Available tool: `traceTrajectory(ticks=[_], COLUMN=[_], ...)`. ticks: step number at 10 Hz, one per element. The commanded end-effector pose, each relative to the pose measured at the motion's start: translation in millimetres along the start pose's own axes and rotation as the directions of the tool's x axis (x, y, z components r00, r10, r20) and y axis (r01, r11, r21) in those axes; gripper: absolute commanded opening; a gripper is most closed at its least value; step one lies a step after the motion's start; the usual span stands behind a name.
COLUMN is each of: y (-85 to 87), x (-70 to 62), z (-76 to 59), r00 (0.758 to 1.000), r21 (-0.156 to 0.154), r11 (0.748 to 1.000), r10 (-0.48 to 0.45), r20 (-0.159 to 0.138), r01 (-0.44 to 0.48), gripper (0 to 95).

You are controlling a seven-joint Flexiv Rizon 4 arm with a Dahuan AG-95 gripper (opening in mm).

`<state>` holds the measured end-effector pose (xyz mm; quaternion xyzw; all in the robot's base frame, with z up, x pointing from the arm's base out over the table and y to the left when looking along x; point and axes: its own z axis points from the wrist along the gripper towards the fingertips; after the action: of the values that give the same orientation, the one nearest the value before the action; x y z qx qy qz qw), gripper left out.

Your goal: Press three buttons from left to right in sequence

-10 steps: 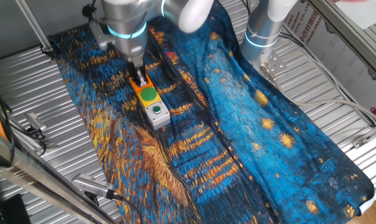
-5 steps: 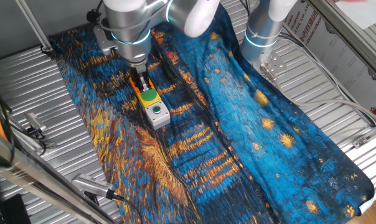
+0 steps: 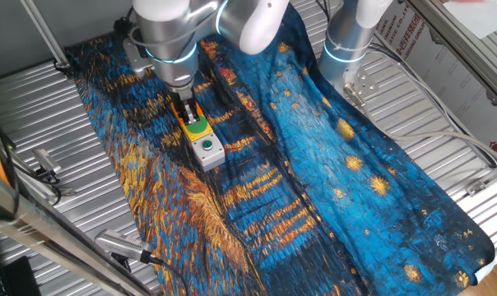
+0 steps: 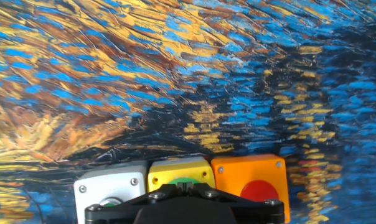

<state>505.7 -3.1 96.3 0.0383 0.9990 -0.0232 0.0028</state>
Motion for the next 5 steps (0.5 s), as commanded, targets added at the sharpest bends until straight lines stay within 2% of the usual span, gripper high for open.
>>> traceTrajectory(ticks=[1,5], y=[-0.1,-0.8], x=[-0.8,-1.1], z=[2.8,-3.9], r00=[1.000,1.000], r21=[0.002,0.000], r11=[1.000,1.000], r10=[0.005,0.004], r20=[0.003,0.002], r01=[-0.005,-0.004], gripper=[0.0,0.0])
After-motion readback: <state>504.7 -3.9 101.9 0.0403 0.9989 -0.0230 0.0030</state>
